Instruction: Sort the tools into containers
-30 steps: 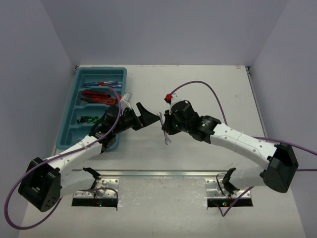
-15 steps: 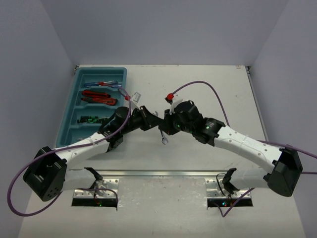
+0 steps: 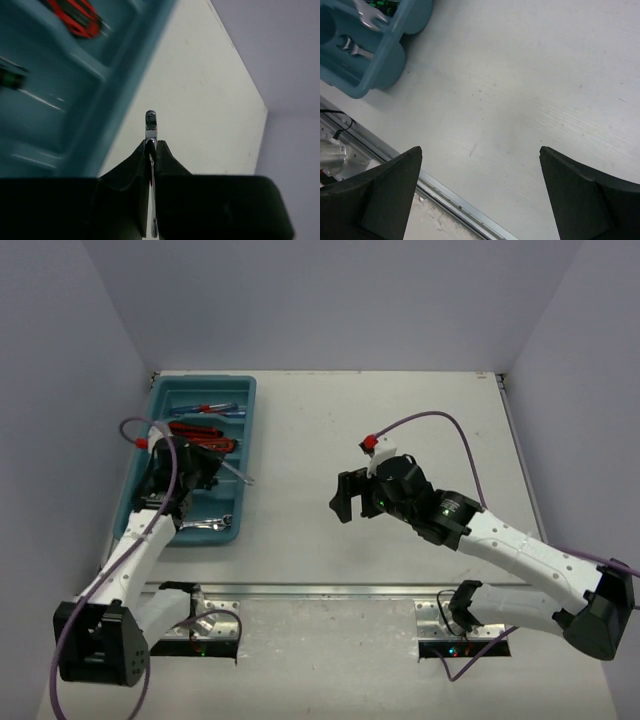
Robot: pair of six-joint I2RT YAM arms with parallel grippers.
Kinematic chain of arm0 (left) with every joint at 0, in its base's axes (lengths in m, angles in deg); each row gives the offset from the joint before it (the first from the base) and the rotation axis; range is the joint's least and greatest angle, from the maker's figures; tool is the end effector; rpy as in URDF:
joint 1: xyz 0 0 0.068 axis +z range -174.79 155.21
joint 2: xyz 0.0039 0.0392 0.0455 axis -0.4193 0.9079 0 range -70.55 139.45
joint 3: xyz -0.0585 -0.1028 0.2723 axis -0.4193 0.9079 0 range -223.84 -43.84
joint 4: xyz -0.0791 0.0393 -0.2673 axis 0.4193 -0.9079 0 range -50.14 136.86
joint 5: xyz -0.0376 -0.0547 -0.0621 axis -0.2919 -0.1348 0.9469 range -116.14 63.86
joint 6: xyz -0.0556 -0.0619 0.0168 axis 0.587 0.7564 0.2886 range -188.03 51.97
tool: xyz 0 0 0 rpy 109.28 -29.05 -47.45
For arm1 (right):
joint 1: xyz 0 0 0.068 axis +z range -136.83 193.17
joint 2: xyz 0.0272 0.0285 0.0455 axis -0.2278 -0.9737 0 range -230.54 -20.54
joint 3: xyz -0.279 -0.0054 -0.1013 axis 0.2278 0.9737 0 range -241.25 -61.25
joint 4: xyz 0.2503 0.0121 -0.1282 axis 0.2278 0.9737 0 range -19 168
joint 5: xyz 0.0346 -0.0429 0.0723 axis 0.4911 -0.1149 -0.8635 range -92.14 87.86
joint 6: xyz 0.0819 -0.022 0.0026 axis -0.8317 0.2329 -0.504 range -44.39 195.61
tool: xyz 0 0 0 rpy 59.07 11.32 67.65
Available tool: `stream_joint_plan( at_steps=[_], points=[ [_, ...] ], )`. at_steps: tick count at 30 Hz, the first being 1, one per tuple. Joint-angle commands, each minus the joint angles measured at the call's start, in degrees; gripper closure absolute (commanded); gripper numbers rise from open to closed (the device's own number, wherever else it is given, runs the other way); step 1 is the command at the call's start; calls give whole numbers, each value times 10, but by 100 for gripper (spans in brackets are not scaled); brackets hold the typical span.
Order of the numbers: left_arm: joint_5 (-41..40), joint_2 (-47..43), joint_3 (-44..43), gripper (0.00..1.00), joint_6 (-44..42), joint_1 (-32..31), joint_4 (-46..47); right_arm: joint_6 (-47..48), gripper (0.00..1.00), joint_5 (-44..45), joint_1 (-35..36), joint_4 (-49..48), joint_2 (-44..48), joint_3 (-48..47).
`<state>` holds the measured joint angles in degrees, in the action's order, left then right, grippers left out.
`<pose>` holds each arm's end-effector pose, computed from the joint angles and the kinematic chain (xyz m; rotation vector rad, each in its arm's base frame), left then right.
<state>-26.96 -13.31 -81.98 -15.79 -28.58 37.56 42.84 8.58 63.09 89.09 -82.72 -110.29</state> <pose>0.2651 -0.0164 0.2552 -0.8777 1.9287 -0.5801 0.1935 0.2085 0.2905 -0.2105 2.1668 0.6557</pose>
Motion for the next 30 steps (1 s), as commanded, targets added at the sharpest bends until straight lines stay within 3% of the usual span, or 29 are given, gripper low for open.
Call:
stream_joint_plan(
  at_steps=[1, 7, 10, 13, 14, 17, 18, 24, 28, 30],
  points=[
    [-91, -90, -12, 100, 6, 139, -162, 16, 1, 55, -9, 19, 31, 23],
    [-88, -126, 20, 100, -6, 261, -196, 28, 1, 49, -22, 22, 41, 36],
    [-77, -131, 36, 100, -9, 266, -182, 33, 1, 47, -30, 26, 43, 37],
    [-69, -140, 51, 91, -14, 265, -179, 35, 1, 40, -36, 29, 50, 38],
    [-65, -142, 53, 78, -18, 266, -176, 37, 1, 39, -37, 30, 51, 38],
    [-48, -157, 56, 15, -33, 266, -172, 41, 1, 35, -40, 34, 55, 33],
    [-48, -158, 55, 2, -33, 266, -177, 43, 1, 34, -40, 36, 55, 32],
    [-25, -218, 8, 0, -79, 266, -185, 87, 1, 45, -44, 100, 87, -37],
    [114, -192, -71, 0, -199, 262, -167, 108, 1, 135, -45, 206, 98, -104],
    [125, -156, -132, 0, -266, 252, -210, 114, 1, 197, -45, 246, 106, -141]
  ],
)
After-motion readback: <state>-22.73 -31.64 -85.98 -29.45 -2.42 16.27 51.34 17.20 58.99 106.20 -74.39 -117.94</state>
